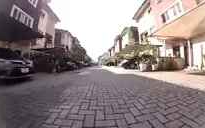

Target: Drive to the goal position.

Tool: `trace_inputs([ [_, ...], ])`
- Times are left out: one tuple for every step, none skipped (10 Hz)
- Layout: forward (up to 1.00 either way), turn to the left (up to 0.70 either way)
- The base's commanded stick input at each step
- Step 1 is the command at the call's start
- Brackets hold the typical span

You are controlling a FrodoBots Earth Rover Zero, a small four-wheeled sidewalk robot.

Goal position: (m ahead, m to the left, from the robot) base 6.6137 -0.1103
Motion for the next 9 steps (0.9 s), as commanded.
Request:
trace_inputs([
  [0.69, 0.03],
  [0.69, 0.03],
  [0.69, 0.03],
  [0.69, 0.03],
  [0.69, 0.03],
  [0.69, 0.03],
  [0.69, 0.03],
  [0.69, 0.03],
  [0.69, 0.03],
])
